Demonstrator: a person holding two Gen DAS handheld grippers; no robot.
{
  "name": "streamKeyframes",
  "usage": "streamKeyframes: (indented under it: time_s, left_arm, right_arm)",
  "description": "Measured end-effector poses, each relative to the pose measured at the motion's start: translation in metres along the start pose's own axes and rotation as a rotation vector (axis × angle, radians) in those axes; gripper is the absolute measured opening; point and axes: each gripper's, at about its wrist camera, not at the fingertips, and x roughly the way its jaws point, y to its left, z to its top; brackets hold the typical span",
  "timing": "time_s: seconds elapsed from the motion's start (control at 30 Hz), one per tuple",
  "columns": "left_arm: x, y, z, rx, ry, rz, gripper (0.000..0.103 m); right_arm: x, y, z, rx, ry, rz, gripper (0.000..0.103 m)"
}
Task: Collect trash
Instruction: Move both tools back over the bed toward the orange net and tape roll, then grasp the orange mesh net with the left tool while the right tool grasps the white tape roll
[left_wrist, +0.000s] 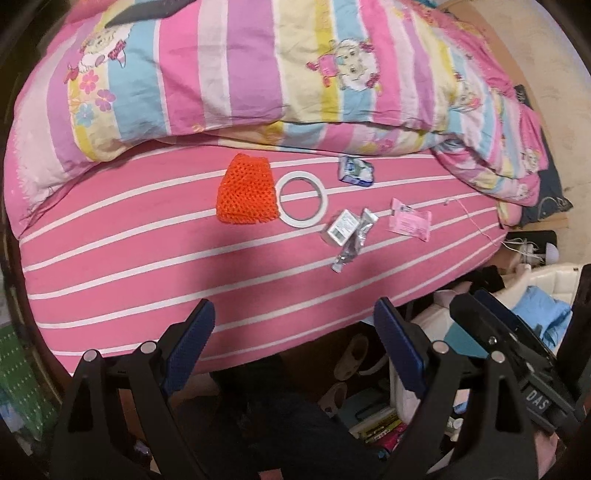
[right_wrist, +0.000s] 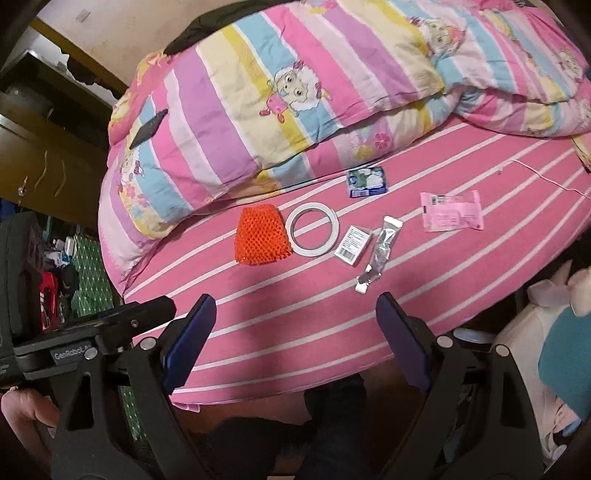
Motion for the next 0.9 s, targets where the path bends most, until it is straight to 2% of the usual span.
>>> streamKeyframes:
  time_s: [0.37, 0.73, 0.83, 0.9]
  left_arm:
    - [0.046, 0.029, 0.047, -0.032, 0.052, -0.002, 0.085]
    - [0.141, 0.067, 0.104, -0.032, 0.104, 0.013, 0.085]
    - [0.169, 0.081, 0.114, -0.053, 0.12, 0.019, 0.085]
    - [0.185, 0.088, 0.119, -0.057, 0.131, 0.032, 0.085]
  right_arm:
    - [0.066, 0.006, 0.037, 0.042, 0.057, -0.022, 0.087]
    - [0.184, 0.002, 0.072, 0.093, 0.111, -0.028, 0.087]
    - [0.213, -0.002, 0.078, 0.107, 0.128, -0.033, 0.085]
    - [0.234, -0.007, 0.082, 0.126, 0.146, -0.035, 0.079]
